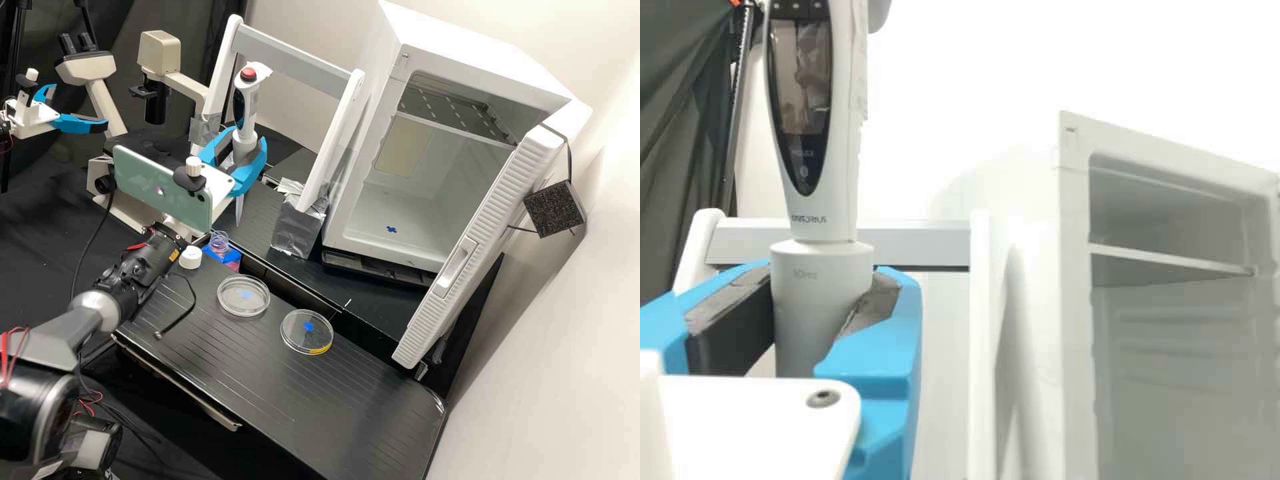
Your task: Use the pipette
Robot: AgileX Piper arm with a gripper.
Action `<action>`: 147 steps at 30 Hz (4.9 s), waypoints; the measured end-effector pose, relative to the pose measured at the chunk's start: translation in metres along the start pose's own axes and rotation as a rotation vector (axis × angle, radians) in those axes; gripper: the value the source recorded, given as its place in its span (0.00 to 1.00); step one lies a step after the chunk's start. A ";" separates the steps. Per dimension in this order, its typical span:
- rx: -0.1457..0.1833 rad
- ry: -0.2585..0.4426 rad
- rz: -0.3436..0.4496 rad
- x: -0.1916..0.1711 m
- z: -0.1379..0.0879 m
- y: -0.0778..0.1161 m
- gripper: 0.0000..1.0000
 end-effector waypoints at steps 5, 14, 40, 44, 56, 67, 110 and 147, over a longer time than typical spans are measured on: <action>-0.023 -0.004 -0.028 -0.017 0.012 0.006 0.00; -0.022 -0.050 -0.001 -0.044 0.037 0.028 0.00; -0.011 -0.072 -0.013 -0.065 0.048 0.034 0.00; -0.001 -0.069 -0.008 -0.066 0.047 0.035 0.00; 0.033 -0.007 -0.057 -0.050 0.034 0.033 0.00; -0.018 0.138 -0.220 0.028 -0.016 0.028 0.00; -0.100 -0.197 -0.456 0.205 -0.029 -0.004 0.00; 0.119 -0.179 -0.657 0.204 -0.034 -0.007 0.00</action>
